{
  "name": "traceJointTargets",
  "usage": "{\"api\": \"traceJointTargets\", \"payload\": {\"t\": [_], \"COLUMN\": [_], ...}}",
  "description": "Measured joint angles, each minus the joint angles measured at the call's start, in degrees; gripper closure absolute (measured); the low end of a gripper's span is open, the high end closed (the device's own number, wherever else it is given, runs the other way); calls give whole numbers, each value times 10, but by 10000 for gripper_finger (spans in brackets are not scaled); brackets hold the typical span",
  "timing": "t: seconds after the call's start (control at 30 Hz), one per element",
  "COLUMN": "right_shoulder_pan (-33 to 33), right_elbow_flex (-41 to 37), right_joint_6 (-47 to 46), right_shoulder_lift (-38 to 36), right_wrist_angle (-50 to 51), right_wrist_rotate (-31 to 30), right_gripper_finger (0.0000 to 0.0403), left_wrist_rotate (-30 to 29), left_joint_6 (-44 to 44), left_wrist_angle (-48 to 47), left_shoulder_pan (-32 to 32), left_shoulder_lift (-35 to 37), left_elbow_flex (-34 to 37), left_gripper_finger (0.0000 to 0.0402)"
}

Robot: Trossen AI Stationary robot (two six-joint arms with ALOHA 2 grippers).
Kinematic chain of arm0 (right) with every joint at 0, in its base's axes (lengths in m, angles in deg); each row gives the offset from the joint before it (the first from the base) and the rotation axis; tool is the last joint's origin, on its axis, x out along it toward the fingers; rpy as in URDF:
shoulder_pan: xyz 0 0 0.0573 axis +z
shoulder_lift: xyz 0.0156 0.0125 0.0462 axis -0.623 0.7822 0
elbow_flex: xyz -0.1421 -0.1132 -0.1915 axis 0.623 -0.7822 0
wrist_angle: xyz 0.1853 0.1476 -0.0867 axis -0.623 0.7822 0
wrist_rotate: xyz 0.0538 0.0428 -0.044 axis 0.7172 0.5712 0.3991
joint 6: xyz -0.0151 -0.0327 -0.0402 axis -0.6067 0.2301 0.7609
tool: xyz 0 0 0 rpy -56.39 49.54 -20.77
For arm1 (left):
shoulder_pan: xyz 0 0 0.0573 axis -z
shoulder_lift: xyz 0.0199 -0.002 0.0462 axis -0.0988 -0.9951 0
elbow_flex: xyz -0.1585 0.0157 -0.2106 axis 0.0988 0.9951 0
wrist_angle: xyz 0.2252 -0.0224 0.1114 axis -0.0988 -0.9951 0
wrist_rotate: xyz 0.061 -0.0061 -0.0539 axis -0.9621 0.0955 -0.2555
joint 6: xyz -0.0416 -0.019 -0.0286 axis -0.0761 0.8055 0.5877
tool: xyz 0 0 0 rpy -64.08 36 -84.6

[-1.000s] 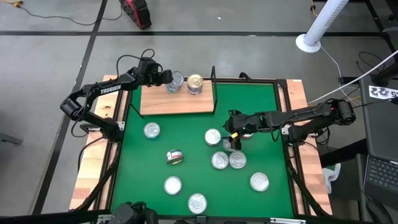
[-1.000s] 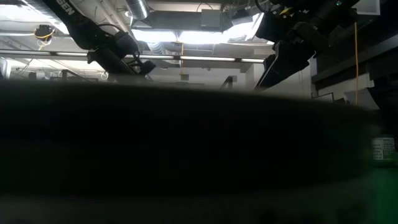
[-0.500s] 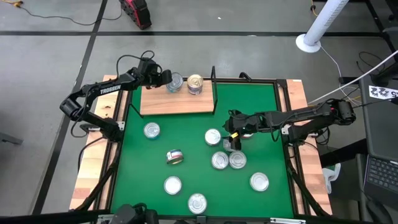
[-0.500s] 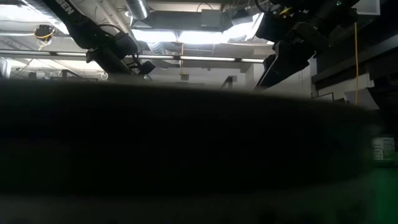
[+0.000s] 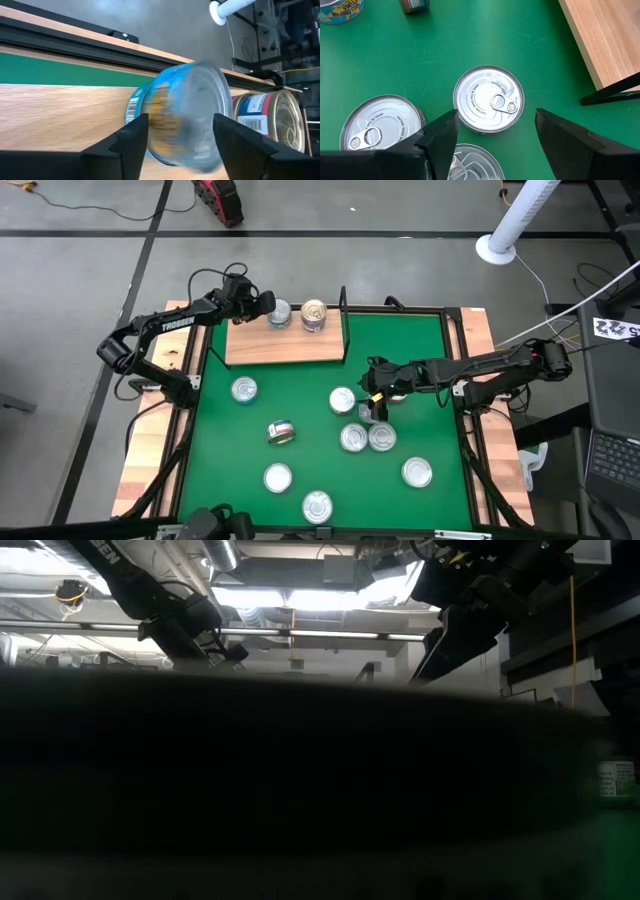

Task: Stack canned seafood by type on shelf
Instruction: Stack the yellow blue tuna can on top of the other yellow blue tuna can on the shelf, then put the red tuna can on the shelf

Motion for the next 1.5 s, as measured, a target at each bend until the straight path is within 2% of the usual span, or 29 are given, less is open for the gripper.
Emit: {"api": "traceJointTargets", "payload": {"t": [0.13,0.33,0.47,0.7,0.87,1.13,1.33,1.5], "right_shoulder_pan": [0,0,0,0,0,0,0,0], "right_elbow_flex": [0,0,0,0,0,0,0,0], "right_joint_6": [0,0,0,0,0,0,0,0], "right_shoulder_lift": [0,0,0,0,0,0,0,0], "right_wrist_angle": [0,0,0,1,1,1,1,1], "right_wrist_rotate": [0,0,0,0,0,0,0,0], "right_gripper_finger": [141,141,141,141,141,141,141,141], "left_wrist_rotate": [-1,3,5,47,57,58,87,91], "left_joint_6": [-10,-20,-65,-118,-159,-165,-216,-352], "left_wrist_angle": [1,12,17,50,60,59,93,152], "left_shoulder_pan": [0,0,0,4,20,37,105,221], "left_shoulder_lift": [0,0,0,3,24,75,108,109], "left_elbow_flex": [0,0,0,0,0,0,0,0], "left_gripper_finger": [169,169,169,177,189,203,204,204]}}
